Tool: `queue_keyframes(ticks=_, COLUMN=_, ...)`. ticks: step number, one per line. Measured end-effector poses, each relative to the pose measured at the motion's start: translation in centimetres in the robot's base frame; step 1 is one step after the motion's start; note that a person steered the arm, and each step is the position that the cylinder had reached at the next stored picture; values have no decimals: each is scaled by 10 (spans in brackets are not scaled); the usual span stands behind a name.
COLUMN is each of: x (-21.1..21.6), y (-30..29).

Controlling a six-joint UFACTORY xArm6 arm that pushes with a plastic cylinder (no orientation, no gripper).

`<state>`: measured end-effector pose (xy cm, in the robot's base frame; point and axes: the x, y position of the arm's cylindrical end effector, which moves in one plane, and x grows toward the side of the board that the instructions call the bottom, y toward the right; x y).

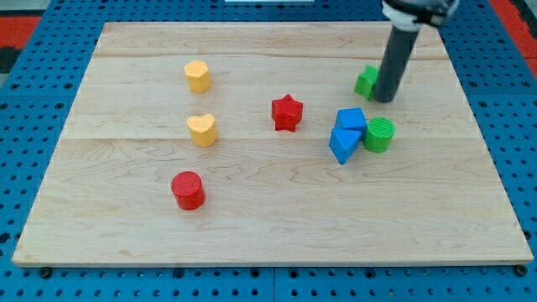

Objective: Push the green circle between blue cube and blue triangle

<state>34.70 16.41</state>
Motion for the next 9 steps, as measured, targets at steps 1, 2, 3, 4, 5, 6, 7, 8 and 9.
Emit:
queue_keyframes(ticks=1, x=-34, y=0)
queue_keyframes(ticks=2, x=29, y=1)
queue_keyframes(ticks=3, x=88, y=5)
queue_keyframes(ticks=4, x=97, y=-8)
queue_keyframes(ticks=5, x=111, y=2)
queue_keyframes(ticks=6, x=136, y=5)
queue_keyframes(ticks=7, x=160, y=-1)
queue_keyframes(ticks=8, x=145, y=-11)
queue_keyframes(ticks=9, x=108, y=-13)
